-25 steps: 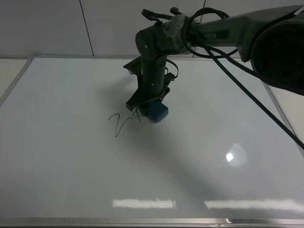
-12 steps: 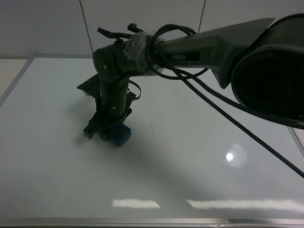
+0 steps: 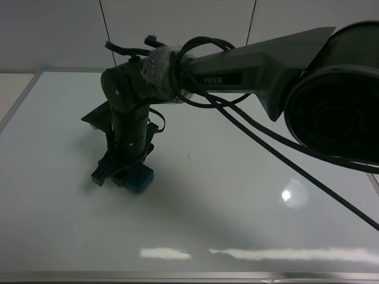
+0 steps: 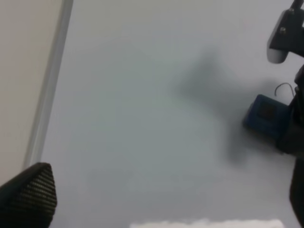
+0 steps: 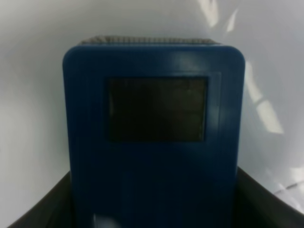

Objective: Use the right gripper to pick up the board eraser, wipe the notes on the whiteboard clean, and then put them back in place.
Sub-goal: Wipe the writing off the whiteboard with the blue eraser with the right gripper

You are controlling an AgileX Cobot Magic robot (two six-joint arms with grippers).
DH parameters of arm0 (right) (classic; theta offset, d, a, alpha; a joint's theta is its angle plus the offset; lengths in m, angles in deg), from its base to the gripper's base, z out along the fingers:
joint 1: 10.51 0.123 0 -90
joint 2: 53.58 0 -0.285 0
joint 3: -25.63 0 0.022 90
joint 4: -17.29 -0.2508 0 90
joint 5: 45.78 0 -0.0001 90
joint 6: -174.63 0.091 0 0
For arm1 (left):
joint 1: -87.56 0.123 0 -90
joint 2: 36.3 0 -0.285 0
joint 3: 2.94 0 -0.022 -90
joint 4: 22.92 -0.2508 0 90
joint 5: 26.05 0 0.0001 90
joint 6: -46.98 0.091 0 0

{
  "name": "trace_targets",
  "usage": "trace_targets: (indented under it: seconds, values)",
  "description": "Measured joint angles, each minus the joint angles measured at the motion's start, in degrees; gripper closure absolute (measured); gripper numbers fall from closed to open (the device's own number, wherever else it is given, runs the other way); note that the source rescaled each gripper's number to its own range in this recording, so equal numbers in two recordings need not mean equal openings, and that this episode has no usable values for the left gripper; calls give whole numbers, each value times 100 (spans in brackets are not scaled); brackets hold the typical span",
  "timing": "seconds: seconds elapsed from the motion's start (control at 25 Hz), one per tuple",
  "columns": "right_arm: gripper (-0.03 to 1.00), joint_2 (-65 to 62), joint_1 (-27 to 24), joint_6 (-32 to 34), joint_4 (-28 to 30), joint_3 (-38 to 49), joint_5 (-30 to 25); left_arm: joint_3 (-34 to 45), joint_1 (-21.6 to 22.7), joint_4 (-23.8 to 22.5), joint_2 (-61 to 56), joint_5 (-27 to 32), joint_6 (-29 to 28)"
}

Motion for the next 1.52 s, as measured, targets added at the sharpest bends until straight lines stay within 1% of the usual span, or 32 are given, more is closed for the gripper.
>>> trace_targets:
  seconds: [0.24, 0.4, 0.48, 0.68, 0.8, 1.08, 1.28, 1.52]
  values:
    - [96, -441, 7, 322, 339, 55, -569, 0, 0, 0, 0, 0, 0]
    - [96, -662, -80, 445, 613, -384, -1446, 0, 0, 0, 0, 0, 0]
    - [96, -649, -197, 450, 738, -709, -1714, 0, 0, 0, 0, 0, 0]
    - [96, -444, -506, 444, 874, -1615, -1768, 0, 0, 0, 0, 0, 0]
    - [96, -163, -610, 433, 866, -1946, -1772, 0, 0, 0, 0, 0, 0]
    - [96, 489, -715, 338, 706, -2086, -1835, 0, 0, 0, 0, 0, 0]
    - [96, 781, -780, 304, 706, -2177, -1816, 0, 0, 0, 0, 0, 0]
    - [96, 1018, -819, 450, 706, -2199, -1387, 0, 0, 0, 0, 0, 0]
